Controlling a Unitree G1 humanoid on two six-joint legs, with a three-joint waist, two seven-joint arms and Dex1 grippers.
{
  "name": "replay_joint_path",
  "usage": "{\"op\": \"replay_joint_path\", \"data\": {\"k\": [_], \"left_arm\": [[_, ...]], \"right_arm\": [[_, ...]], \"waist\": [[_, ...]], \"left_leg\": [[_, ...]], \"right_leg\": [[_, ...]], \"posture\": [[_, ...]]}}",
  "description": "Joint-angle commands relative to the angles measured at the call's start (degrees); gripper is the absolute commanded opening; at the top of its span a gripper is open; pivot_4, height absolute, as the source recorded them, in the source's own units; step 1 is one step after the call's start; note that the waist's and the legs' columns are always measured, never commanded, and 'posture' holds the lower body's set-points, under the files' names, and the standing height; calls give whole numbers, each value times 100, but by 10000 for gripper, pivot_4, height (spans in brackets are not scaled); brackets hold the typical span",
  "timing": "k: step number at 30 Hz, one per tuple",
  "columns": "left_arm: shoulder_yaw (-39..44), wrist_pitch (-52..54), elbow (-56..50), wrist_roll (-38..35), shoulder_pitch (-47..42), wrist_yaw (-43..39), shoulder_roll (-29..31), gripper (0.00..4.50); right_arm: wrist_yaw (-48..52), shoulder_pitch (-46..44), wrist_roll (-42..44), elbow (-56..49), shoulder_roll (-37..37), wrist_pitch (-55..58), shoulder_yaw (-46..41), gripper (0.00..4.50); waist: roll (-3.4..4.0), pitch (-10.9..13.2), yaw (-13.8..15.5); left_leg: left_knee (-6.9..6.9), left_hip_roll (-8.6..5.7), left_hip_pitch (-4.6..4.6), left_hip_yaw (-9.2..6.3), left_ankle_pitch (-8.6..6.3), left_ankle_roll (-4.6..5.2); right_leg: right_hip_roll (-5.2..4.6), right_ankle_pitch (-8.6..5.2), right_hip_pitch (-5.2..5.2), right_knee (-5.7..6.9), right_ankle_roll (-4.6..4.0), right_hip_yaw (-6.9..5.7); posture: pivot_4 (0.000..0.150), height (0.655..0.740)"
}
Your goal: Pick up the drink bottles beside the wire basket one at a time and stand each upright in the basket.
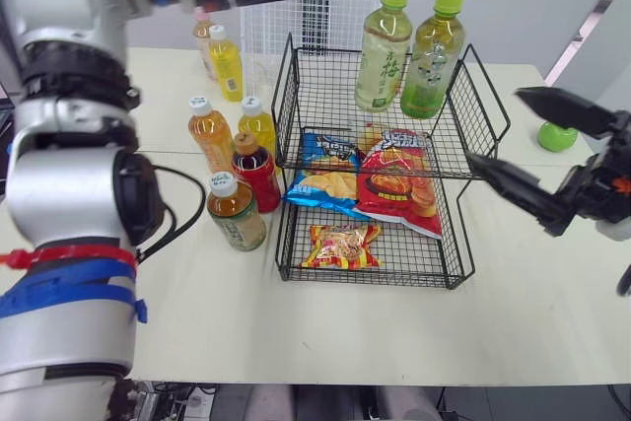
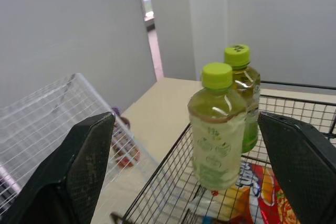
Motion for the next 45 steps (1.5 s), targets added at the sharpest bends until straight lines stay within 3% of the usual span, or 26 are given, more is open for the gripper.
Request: {"op": "replay_joint_path", "data": {"k": [1,5,10,14,19,31,39,45], "left_arm": [[305,451,-965,-213,441,193,521,44903],[769,1182,-2294,-558,1759,317,1300,44903],[1390,1362,-2946,-815,3204,722,1672,44903],[1828,1149,-3023,-912,4224,1045,1620,44903],[1877,1087,-3411,-1124,4735,1535,1201,44903],[1213,544,-3074,-712,4065,3404,-102,44903],[737,42,-1858,-423,3288,3459,-224,44903],[453,36,-1519,-280,3089,3384,-254,44903]], "right_arm": [[267,-99,-163,-115,-6,-213,270,45000],[465,-318,-307,-8,178,-382,724,45000],[755,-571,-412,159,145,-360,1049,45000],[905,-604,-475,183,184,-342,1227,45000],[950,-602,-450,124,230,-363,1268,45000],[815,-603,-178,15,189,-283,1086,45000],[687,-562,36,-38,110,-224,933,45000],[576,-492,180,-110,91,-196,811,45000]], "waist": [[0,0,-14],[1,-1,-36],[-4,-3,43],[-3,-4,88],[-9,-7,135],[-10,-8,109],[-10,-8,107],[-10,-8,105]], "left_leg": [[1,0,-1,-2,0,0],[3,4,1,-3,0,-1],[11,1,5,-14,1,-1],[11,0,10,-10,0,0],[13,0,7,-16,0,0],[12,-2,8,-15,0,0],[11,-3,8,-14,0,0],[10,-4,8,-14,0,0]], "right_leg": [[0,0,-1,1,0,-3],[-3,0,1,2,0,-5],[-8,1,12,8,-1,-16],[-11,1,15,7,-1,-14],[-13,1,16,6,-2,-22],[-9,2,17,6,-2,-18],[-7,2,17,6,-2,-17],[-7,2,17,6,-2,-17]], "posture": [[1500,7360],[1500,7360],[1500,7360],[1500,7360],[1500,7360],[1500,7360],[1500,7360],[1500,7360]]}}
